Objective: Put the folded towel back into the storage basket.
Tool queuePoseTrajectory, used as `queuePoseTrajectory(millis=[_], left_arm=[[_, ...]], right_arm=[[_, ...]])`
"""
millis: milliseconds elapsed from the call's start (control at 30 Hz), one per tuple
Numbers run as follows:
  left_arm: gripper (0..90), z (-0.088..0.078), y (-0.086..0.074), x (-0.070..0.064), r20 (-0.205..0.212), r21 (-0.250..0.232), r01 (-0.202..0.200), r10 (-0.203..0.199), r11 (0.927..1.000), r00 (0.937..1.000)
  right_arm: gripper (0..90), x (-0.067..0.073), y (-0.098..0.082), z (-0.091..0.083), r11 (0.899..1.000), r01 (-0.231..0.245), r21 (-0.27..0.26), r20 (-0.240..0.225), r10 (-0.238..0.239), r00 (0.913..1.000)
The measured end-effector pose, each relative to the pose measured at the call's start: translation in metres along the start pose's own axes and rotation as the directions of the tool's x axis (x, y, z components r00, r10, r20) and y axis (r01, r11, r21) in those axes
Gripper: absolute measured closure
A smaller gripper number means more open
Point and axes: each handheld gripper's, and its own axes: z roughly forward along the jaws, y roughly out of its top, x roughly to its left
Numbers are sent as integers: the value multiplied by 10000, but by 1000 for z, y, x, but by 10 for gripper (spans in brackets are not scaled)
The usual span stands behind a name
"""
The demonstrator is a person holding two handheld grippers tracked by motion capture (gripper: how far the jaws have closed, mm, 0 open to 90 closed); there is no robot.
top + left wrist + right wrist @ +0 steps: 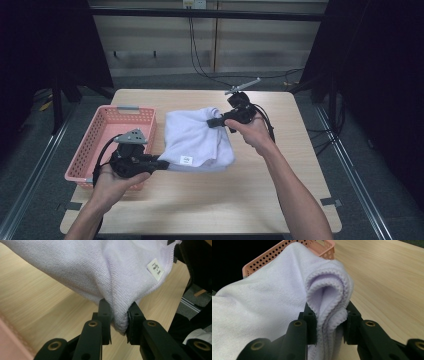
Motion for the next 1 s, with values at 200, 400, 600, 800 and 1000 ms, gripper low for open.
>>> queuePoseTrajectory(millis=[200, 400, 600, 800, 1000], left_arm=[[772, -11, 1, 11, -167, 194, 63, -59, 9998, 9998], [773, -20, 3, 17, -405, 370, 92, -77, 9993, 9991], [778, -25, 1, 30, -434, 325, 333, -319, 9989, 9985], [779, -34, -1, 37, -671, 360, 454, -429, 9983, 9968], [779, -52, -5, 46, -863, 90, 686, -676, 9976, 9940]], right_arm=[[697, 3, 15, 13, 9998, 120, 150, -57, -119, 9999], [697, 7, 29, 22, 9995, 209, 248, -134, -206, 9997], [697, 11, 40, 29, 9994, 201, 287, -62, -199, 9998], [697, 15, 53, 39, 9987, 329, 384, -82, -326, 9994], [697, 24, 74, 48, 9976, 548, 427, -213, -539, 9983]])
